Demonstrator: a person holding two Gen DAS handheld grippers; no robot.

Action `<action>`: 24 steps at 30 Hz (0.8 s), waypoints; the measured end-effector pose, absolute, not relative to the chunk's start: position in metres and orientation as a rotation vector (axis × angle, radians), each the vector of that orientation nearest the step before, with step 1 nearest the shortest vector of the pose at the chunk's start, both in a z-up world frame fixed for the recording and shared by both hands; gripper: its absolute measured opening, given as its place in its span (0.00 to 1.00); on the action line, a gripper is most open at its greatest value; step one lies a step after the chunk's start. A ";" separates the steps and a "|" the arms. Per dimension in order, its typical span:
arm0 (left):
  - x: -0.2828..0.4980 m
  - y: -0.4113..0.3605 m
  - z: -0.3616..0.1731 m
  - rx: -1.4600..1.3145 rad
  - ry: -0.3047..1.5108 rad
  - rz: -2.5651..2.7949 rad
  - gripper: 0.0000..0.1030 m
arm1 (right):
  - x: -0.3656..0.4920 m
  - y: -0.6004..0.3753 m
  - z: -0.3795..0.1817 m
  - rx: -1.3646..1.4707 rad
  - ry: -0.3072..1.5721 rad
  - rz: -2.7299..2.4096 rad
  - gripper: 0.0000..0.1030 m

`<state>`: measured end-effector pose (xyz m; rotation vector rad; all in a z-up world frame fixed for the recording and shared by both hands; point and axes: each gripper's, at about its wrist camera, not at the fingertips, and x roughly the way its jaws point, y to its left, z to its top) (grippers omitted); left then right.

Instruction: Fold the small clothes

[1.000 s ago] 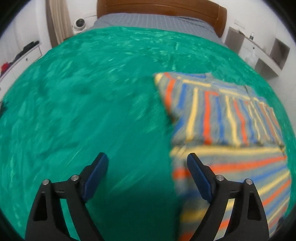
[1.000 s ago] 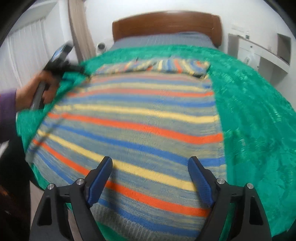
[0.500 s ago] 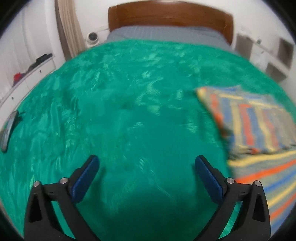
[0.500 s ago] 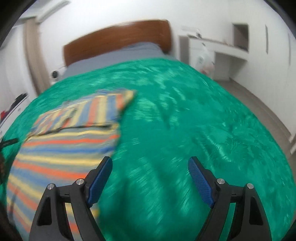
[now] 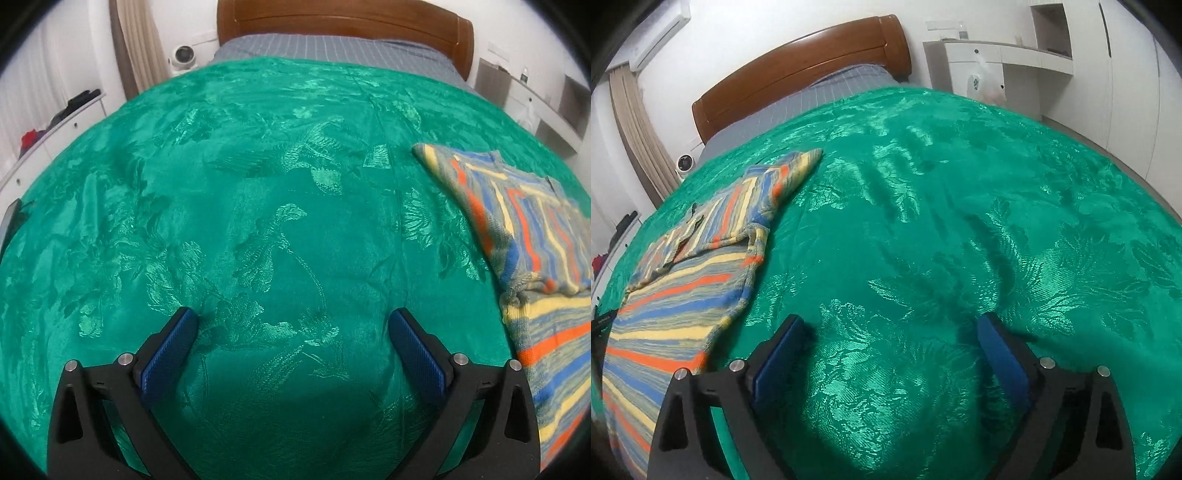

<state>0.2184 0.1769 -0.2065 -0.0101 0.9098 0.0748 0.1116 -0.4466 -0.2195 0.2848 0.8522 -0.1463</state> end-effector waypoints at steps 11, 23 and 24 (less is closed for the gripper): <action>0.219 0.177 -0.207 -0.007 0.910 0.075 1.00 | 0.117 -0.436 -0.223 0.222 0.886 -0.179 0.95; 0.219 0.177 -0.207 -0.008 0.910 0.075 1.00 | 0.120 -0.431 -0.224 0.180 0.909 -0.224 0.96; 0.219 0.177 -0.207 -0.008 0.910 0.075 1.00 | 0.123 -0.430 -0.225 0.177 0.912 -0.227 0.96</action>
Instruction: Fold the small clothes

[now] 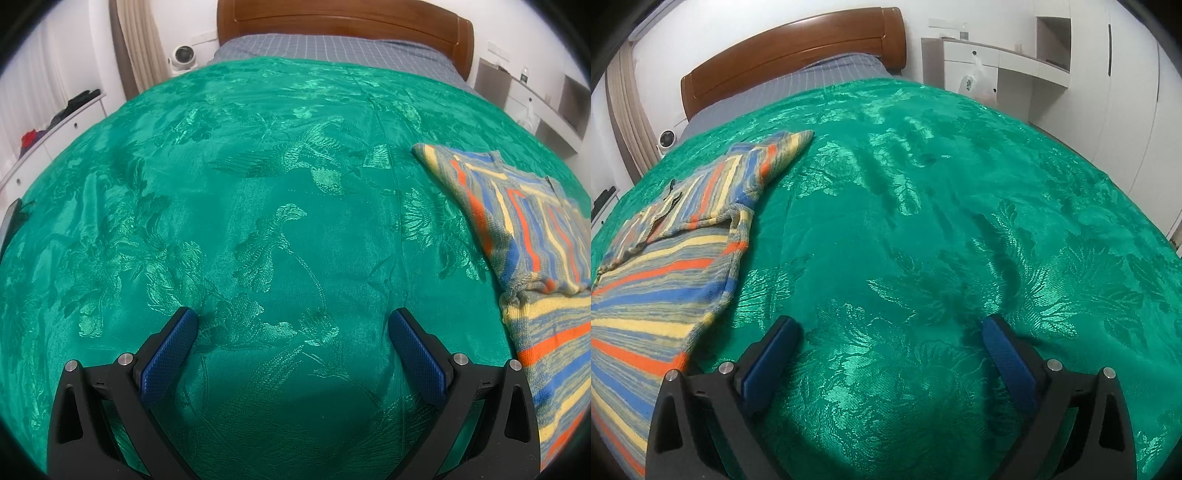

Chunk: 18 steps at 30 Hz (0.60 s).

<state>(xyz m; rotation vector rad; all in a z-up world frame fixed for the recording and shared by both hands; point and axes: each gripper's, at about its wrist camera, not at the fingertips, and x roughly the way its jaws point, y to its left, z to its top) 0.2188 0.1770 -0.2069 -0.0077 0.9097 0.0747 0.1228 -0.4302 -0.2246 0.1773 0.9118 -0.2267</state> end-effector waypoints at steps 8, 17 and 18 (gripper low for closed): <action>0.219 0.177 -0.207 -0.008 0.909 0.074 1.00 | 0.120 -0.432 -0.225 0.185 0.896 -0.224 0.97; 0.219 0.177 -0.207 -0.008 0.909 0.074 1.00 | 0.119 -0.432 -0.225 0.184 0.893 -0.222 0.97; 0.219 0.177 -0.207 -0.008 0.909 0.074 1.00 | 0.118 -0.432 -0.225 0.185 0.891 -0.221 0.97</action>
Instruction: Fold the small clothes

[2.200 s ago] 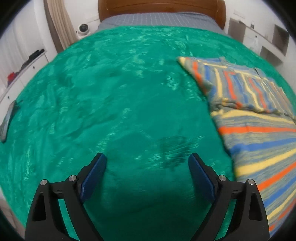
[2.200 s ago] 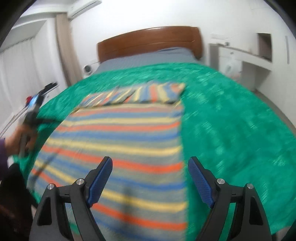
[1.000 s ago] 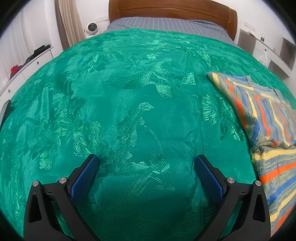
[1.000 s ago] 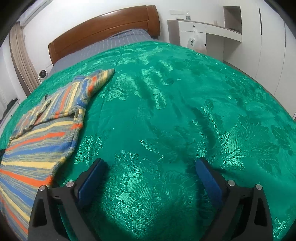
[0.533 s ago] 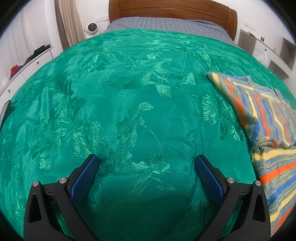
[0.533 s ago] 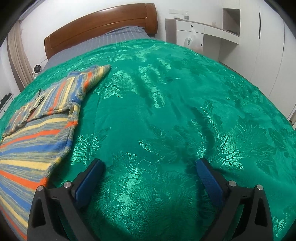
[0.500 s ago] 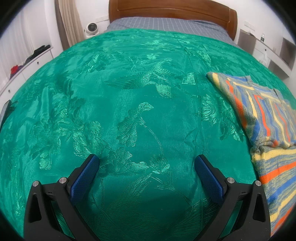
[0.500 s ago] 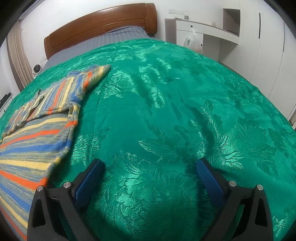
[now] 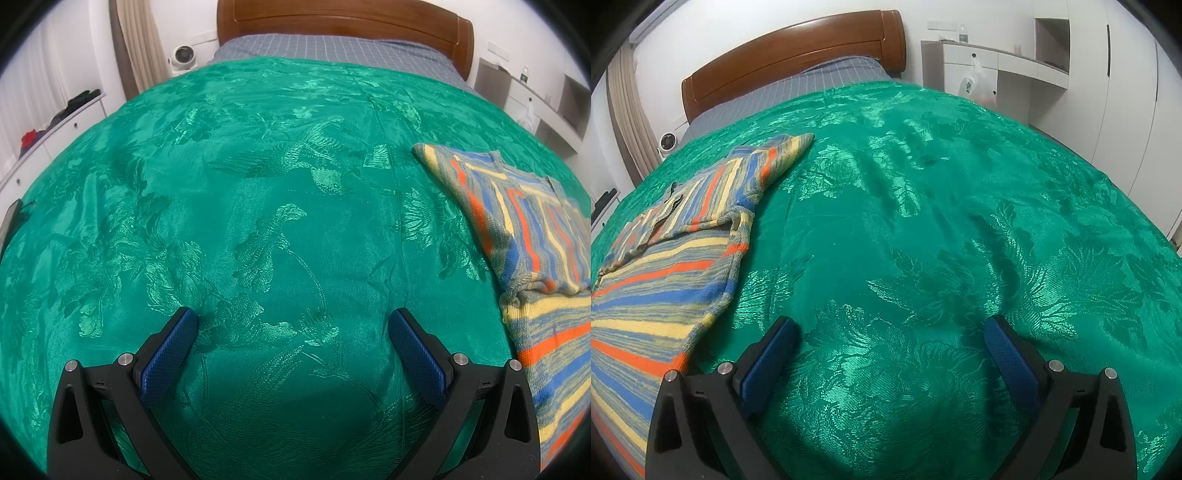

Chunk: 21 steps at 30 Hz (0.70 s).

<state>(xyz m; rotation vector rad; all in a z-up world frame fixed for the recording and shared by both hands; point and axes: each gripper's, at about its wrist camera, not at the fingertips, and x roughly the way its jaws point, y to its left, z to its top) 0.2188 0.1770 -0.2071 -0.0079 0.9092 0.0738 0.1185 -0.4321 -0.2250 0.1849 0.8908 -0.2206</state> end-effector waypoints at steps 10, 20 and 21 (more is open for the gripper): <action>0.219 0.177 -0.207 -0.008 0.909 0.073 1.00 | 0.117 -0.433 -0.225 0.193 0.881 -0.210 0.98; 0.219 0.177 -0.207 -0.008 0.909 0.073 1.00 | 0.118 -0.431 -0.225 0.183 0.889 -0.218 0.98; 0.219 0.177 -0.207 -0.008 0.909 0.073 1.00 | 0.119 -0.431 -0.226 0.182 0.890 -0.219 0.98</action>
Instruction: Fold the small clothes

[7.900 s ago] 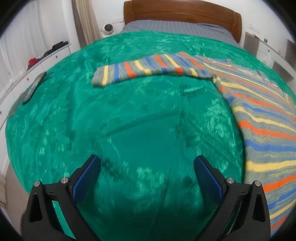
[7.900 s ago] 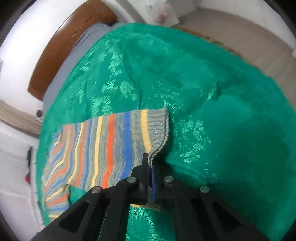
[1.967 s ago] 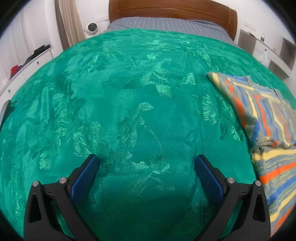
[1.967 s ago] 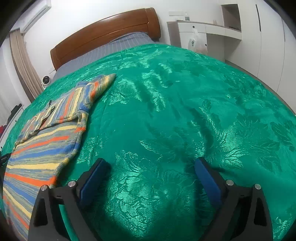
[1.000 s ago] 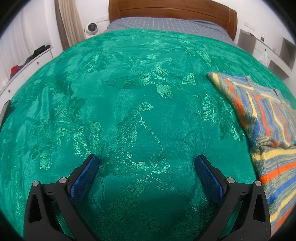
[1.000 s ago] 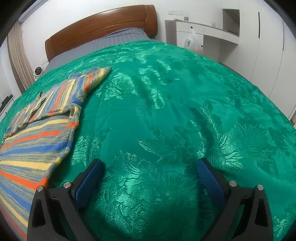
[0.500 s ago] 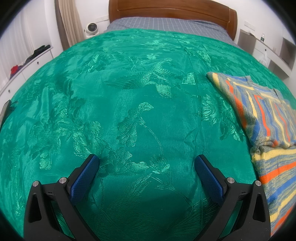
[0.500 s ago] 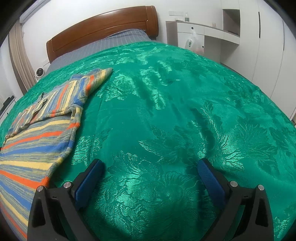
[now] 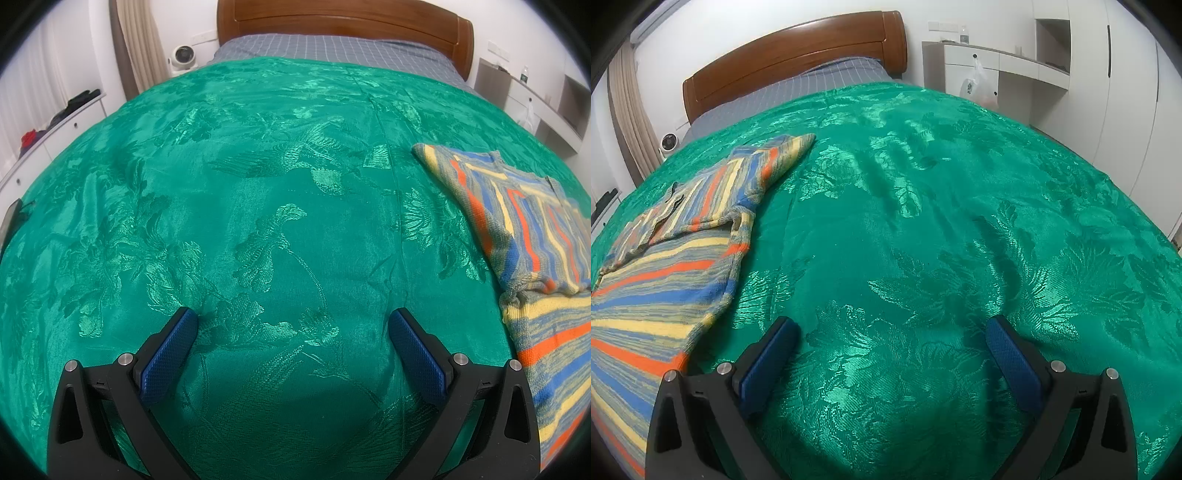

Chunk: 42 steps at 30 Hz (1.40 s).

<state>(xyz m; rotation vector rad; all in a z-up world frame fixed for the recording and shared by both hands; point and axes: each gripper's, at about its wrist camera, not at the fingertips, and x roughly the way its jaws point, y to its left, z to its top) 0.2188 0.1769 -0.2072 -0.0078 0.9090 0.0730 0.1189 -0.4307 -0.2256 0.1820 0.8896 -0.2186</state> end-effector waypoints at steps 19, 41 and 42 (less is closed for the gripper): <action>0.219 0.177 -0.207 -0.008 0.909 0.073 1.00 | 0.122 -0.431 -0.227 0.180 0.894 -0.224 0.99; 0.219 0.177 -0.207 -0.008 0.909 0.072 1.00 | 0.123 -0.431 -0.227 0.181 0.892 -0.224 0.99; 0.219 0.177 -0.207 -0.007 0.909 0.072 1.00 | 0.123 -0.431 -0.227 0.181 0.892 -0.224 0.99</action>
